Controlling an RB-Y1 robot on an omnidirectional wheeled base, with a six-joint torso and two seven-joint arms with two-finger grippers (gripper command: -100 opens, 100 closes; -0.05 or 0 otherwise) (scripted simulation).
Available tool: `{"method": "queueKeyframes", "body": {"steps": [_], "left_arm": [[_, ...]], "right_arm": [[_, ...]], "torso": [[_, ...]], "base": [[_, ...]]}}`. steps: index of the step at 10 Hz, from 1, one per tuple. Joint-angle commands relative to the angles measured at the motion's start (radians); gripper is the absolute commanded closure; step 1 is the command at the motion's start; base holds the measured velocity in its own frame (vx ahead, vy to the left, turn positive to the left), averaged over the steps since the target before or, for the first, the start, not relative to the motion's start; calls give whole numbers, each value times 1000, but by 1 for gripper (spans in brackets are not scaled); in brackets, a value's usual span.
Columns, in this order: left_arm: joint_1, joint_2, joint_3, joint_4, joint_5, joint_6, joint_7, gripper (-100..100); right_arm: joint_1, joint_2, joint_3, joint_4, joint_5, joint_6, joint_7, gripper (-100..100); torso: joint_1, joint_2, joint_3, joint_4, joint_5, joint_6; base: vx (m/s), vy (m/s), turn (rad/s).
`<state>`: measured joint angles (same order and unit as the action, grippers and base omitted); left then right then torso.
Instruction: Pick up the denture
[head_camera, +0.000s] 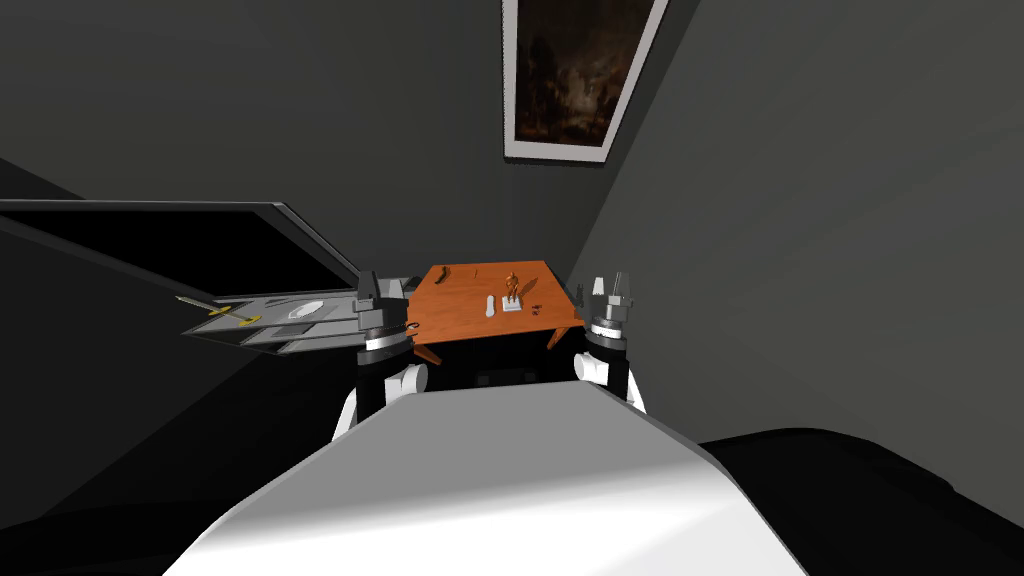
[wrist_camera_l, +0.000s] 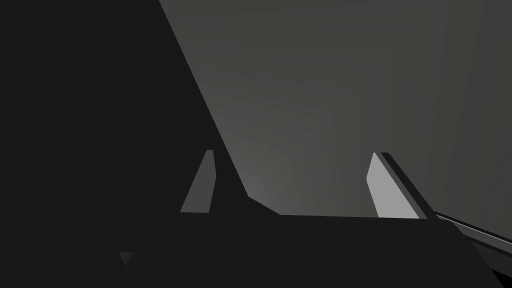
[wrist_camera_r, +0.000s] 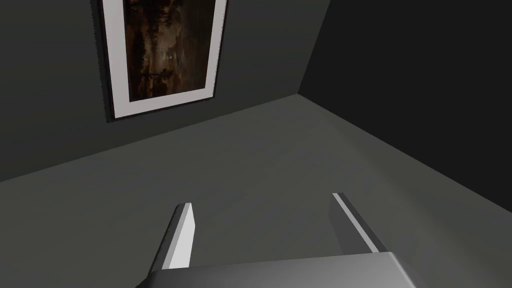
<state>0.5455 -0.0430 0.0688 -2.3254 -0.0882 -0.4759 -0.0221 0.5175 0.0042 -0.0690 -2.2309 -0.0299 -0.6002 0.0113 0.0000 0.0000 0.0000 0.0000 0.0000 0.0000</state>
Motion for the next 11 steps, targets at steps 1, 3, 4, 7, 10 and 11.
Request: {"method": "queueKeyframes", "body": {"steps": [1,3,4,7,10,11], "left_arm": [[0,0,0,0,0,0,0,0],[0,0,0,0,0,0,0,0],[0,0,0,0,0,0,0,0],[0,0,0,0,0,0,0,0],[0,0,0,0,0,0,0,0],[0,0,0,0,0,0,0,0]], "right_arm": [[-8,-33,9,13,0,3,15,-100],[-27,-79,29,43,2,9,52,-100],[-41,-100,44,63,2,14,77,-100],[-74,-138,80,112,4,24,142,-100],[-114,-171,125,171,6,37,222,-100],[-137,-185,150,204,8,44,256,-100]], "torso": [[0,0,0,0,0,0],[0,0,0,0,0,0],[0,-1,0,0,0,0],[1,-1,-1,0,0,0],[1,-1,-1,0,0,0],[1,-1,-1,0,0,0]], "base": [[0,0,0],[6,8,0],[10,10,-1],[12,12,-1],[12,12,-2],[14,13,-2]]}}
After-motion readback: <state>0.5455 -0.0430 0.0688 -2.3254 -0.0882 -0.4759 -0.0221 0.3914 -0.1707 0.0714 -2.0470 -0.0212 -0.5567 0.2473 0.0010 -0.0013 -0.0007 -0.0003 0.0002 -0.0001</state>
